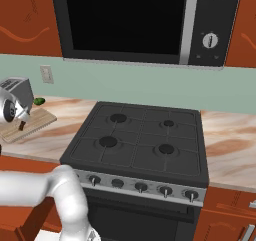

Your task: Open the drawer on the left and place the cutting tools on the cutting board.

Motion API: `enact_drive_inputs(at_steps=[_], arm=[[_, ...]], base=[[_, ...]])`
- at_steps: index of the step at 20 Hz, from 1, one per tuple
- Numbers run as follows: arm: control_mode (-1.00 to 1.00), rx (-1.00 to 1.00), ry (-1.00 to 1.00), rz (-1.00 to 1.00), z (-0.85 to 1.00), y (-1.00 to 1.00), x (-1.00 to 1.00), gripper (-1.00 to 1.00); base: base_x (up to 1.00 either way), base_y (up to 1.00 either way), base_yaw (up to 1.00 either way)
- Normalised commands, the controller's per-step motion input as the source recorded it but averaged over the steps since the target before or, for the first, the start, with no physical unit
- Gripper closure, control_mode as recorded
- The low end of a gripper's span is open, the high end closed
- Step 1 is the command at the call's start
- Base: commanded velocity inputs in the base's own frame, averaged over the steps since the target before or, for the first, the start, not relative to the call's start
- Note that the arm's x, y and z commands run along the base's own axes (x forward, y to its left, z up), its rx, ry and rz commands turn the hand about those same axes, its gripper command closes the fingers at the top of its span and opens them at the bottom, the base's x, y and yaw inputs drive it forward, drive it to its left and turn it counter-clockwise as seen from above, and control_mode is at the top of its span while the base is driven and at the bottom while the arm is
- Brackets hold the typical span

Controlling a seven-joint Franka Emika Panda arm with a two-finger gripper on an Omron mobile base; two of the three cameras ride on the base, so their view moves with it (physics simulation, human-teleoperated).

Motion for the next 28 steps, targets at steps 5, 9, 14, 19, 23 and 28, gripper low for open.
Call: enact_drive_inputs(at_steps=[5,9,14,19,23,28], arm=[[-1.00,0.00,0.00,0.00,0.00,0.00,0.08,-1.00],[-1.00,0.01,0.00,-0.02,0.07,0.08,-0.12,-1.00],[-1.00,0.00,0.00,-0.02,0.36,0.14,-0.94,-1.00],[-1.00,0.00,0.14,0.02,0.13,0.11,-1.00,-1.00],[-1.00,0.03,0.13,0.13,-0.54,0.00,-0.75,-1.00],[-1.00,0.16,0.23,0.20,-0.78,0.00,-0.33,-1.00]], base=[[0.00,0.00,0.00],[0.00,0.00,0.00],[0.00,0.00,0.00],[0.00,0.00,0.00],[0.00,0.00,0.00],[0.00,0.00,0.00]])
